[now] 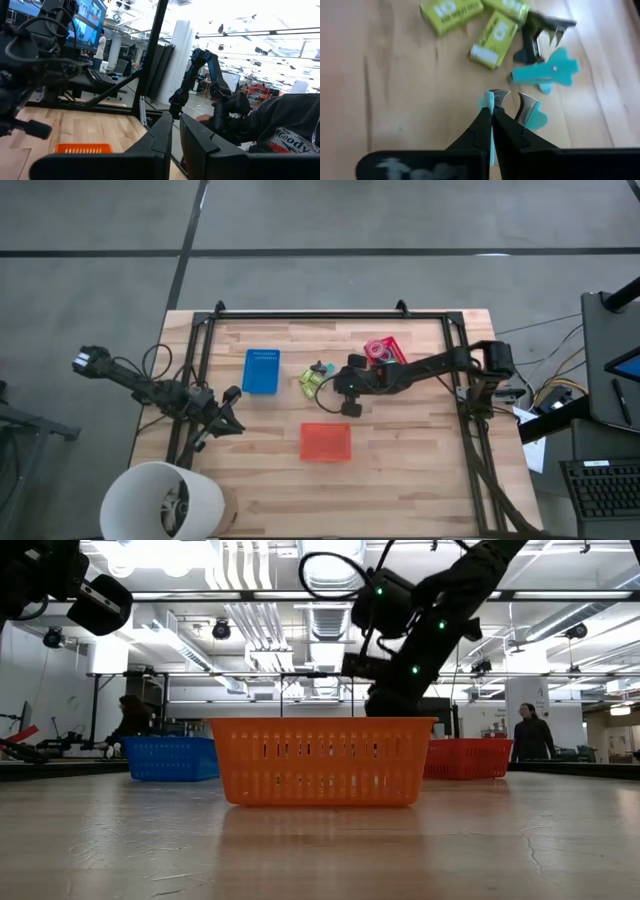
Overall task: Pick and place Stapler, Stapler remover, tape
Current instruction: Put the bottom blue stapler remover into the orange basket
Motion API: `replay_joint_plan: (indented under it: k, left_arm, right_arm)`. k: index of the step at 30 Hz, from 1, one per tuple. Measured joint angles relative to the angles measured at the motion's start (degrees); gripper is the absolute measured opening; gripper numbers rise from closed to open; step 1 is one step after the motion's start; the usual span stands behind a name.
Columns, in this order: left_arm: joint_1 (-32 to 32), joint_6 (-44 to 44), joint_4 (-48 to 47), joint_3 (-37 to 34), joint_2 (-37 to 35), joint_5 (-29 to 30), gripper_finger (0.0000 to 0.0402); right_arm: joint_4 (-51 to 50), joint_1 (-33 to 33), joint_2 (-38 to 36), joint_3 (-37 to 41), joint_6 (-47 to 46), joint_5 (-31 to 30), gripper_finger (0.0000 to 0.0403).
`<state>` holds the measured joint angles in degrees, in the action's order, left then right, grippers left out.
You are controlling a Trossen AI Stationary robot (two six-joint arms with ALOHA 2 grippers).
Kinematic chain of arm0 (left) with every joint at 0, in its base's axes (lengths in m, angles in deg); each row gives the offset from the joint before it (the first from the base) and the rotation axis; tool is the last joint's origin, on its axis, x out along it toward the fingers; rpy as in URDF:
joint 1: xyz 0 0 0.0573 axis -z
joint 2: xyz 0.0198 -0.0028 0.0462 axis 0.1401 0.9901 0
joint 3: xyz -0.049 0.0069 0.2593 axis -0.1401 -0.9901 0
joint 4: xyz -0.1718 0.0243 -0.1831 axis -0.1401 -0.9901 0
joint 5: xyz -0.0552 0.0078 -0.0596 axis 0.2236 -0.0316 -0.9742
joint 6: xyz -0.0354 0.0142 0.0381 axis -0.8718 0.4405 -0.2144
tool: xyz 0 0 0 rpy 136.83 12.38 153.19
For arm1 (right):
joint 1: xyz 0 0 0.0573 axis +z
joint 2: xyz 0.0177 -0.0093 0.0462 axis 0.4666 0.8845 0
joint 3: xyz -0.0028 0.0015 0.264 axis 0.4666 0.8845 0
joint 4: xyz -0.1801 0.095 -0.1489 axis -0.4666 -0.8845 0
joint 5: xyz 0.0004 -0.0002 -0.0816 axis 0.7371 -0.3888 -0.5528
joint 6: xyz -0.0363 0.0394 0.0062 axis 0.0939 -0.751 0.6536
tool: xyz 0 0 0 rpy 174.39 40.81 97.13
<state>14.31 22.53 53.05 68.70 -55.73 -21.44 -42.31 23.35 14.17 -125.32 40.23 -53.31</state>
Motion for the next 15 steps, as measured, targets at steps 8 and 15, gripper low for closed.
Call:
replay_joint_plan:
  k: [8,15]
  left_arm:
    - [0.01,-0.01,0.00,0.00,0.00,0.00,0.0039]
    - [-0.01,-0.01,0.00,0.01,0.00,0.00,0.0039]
  right_arm:
    - [-0.51,3.87,-3.81,-3.07,-1.17,0.40,0.0009]
    - [-0.42,9.60,-4.79,-7.61,-5.66,8.17,0.0008]
